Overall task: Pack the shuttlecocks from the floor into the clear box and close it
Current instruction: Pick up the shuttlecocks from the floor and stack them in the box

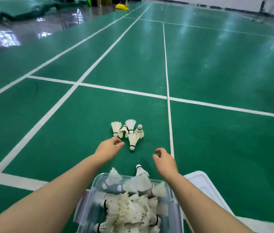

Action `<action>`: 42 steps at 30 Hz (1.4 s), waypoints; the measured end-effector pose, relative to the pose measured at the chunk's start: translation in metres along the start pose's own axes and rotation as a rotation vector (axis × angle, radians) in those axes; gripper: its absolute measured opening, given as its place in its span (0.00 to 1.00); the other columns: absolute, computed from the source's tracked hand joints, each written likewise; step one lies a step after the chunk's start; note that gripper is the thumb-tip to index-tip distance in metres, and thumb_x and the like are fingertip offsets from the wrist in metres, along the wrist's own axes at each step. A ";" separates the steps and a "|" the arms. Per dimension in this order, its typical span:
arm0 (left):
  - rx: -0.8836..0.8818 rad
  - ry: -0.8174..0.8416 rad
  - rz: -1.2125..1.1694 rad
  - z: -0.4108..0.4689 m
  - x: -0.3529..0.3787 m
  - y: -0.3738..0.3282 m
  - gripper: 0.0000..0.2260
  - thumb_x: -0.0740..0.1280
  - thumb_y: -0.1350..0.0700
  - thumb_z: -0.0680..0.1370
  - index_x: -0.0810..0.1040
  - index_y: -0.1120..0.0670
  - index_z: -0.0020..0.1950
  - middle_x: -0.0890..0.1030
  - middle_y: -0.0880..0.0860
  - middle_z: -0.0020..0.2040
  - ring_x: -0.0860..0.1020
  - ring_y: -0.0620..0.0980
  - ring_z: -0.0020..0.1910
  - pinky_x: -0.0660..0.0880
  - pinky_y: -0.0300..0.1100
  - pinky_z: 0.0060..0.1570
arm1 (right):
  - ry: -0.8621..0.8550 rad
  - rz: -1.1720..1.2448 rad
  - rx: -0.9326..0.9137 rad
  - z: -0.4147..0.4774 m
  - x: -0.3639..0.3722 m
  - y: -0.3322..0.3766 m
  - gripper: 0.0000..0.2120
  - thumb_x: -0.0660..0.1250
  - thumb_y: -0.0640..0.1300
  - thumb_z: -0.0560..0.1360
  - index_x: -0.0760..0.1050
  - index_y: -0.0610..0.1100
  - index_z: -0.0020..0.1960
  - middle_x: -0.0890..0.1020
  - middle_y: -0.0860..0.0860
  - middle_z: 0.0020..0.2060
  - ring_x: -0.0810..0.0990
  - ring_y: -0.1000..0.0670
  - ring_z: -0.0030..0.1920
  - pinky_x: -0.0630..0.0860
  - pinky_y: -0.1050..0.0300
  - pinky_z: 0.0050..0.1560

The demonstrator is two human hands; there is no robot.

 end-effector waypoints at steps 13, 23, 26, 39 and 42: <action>-0.110 -0.070 0.269 0.197 0.050 0.049 0.34 0.67 0.44 0.72 0.54 0.42 0.73 0.56 0.57 0.74 0.57 0.60 0.72 0.64 0.58 0.67 | 0.105 -0.196 -0.082 0.206 0.063 0.016 0.38 0.69 0.56 0.70 0.53 0.57 0.74 0.54 0.47 0.75 0.62 0.39 0.70 0.63 0.48 0.68; 0.012 0.062 0.468 0.258 0.055 0.065 0.17 0.65 0.46 0.73 0.74 0.48 0.60 0.58 0.58 0.71 0.54 0.61 0.72 0.63 0.61 0.67 | 0.136 -0.493 -0.384 0.242 0.097 0.037 0.18 0.69 0.60 0.69 0.77 0.54 0.55 0.66 0.51 0.65 0.64 0.43 0.62 0.71 0.50 0.59; 0.069 0.001 0.459 0.256 0.058 0.068 0.10 0.60 0.52 0.76 0.78 0.54 0.51 0.67 0.58 0.58 0.64 0.61 0.61 0.69 0.56 0.61 | 0.141 -0.494 -0.427 0.240 0.101 0.036 0.16 0.67 0.58 0.71 0.80 0.48 0.52 0.69 0.50 0.61 0.64 0.44 0.60 0.71 0.51 0.57; 0.159 -0.137 0.408 0.176 0.055 0.052 0.12 0.59 0.55 0.78 0.80 0.60 0.46 0.70 0.56 0.52 0.63 0.58 0.57 0.69 0.48 0.55 | 0.104 -0.266 -0.287 0.174 0.075 0.020 0.16 0.66 0.57 0.73 0.80 0.45 0.49 0.69 0.50 0.60 0.62 0.45 0.61 0.65 0.53 0.59; 0.175 -0.201 0.347 0.145 0.041 0.044 0.11 0.62 0.56 0.77 0.81 0.60 0.42 0.71 0.55 0.49 0.64 0.57 0.55 0.67 0.46 0.54 | 0.060 -0.182 -0.255 0.143 0.056 0.020 0.14 0.65 0.55 0.74 0.79 0.44 0.46 0.69 0.49 0.59 0.63 0.45 0.61 0.63 0.56 0.59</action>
Point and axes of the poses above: each hand's wrist, its own z-axis towards the middle knuckle, its own x-axis out of the palm, y = z × x, the point moved 2 cm from there along z, towards the middle knuckle
